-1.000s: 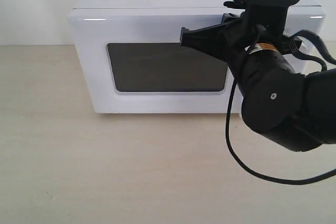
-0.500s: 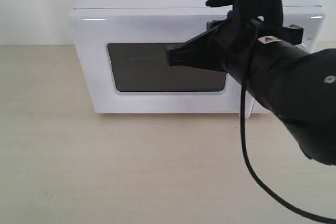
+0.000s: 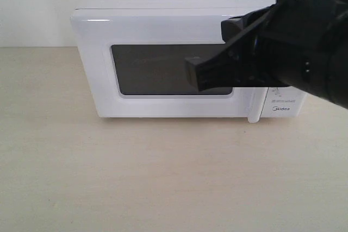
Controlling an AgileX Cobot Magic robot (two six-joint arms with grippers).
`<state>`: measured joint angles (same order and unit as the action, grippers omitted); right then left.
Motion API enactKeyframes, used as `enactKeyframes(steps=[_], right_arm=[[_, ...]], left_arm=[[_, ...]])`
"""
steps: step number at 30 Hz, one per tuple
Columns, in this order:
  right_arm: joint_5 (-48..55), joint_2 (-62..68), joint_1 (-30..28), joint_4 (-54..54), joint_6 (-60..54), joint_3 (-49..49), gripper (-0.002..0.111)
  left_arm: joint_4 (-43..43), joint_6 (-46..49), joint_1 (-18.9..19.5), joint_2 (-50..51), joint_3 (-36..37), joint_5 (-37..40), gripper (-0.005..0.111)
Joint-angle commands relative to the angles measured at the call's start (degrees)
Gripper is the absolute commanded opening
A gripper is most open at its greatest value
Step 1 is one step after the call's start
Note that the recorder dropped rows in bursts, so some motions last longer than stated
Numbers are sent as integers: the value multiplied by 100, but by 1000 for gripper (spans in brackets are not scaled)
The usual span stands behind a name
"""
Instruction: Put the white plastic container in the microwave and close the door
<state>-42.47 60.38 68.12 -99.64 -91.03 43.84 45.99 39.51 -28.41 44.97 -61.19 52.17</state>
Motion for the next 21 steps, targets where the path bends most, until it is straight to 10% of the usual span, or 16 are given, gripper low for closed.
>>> enactKeyframes(steps=[1, 21], right_arm=[[-411, -413, 346, -31, -114, 2, 0], [-1103, -594, 457, -31, 68, 2, 0]], left_arm=[[73, -3, -27, -27, -13, -1, 4], [73, -3, -15, -27, -13, 11, 4]])
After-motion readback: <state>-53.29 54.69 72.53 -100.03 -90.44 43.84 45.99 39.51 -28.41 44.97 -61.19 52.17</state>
